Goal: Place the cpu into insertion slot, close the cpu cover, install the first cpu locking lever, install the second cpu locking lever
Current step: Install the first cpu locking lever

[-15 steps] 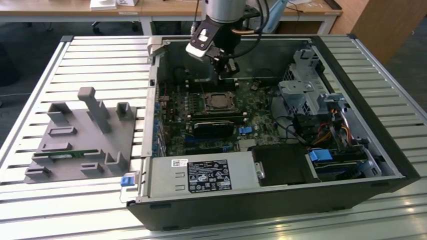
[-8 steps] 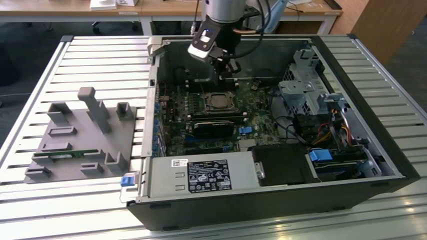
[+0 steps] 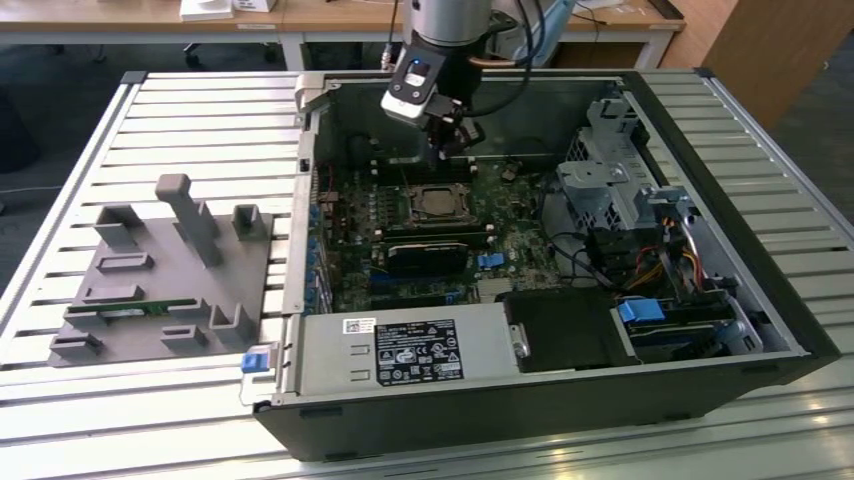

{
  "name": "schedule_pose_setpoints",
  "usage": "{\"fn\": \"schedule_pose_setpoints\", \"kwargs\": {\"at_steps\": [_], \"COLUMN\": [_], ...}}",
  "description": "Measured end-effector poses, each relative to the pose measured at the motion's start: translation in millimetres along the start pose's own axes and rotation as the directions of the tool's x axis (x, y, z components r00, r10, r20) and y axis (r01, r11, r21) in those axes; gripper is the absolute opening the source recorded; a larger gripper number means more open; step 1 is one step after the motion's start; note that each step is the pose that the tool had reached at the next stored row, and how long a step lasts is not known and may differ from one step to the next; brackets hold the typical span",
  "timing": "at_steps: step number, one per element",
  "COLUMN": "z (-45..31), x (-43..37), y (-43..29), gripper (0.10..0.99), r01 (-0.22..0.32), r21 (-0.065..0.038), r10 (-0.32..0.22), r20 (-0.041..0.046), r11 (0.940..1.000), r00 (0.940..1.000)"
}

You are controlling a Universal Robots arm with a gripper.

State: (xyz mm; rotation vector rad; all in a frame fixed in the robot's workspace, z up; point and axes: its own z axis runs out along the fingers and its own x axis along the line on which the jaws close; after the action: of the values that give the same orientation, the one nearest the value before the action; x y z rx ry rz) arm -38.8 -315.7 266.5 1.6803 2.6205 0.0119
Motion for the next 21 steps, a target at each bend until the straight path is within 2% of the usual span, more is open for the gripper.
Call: {"fn": "schedule_pose_setpoints", "kwargs": {"at_steps": [10, 21], "z": [0.0, 0.0], "x": [0.0, 0.0], "y": [0.0, 0.0], "gripper": [0.106, 0.106], "r01": [0.096, 0.193], "r21": [-0.002, -0.004], "r10": [-0.096, -0.193], "r20": [-0.0020, -0.0038], "r11": [0.9954, 0.9811], "r00": [0.9954, 0.9811]}}
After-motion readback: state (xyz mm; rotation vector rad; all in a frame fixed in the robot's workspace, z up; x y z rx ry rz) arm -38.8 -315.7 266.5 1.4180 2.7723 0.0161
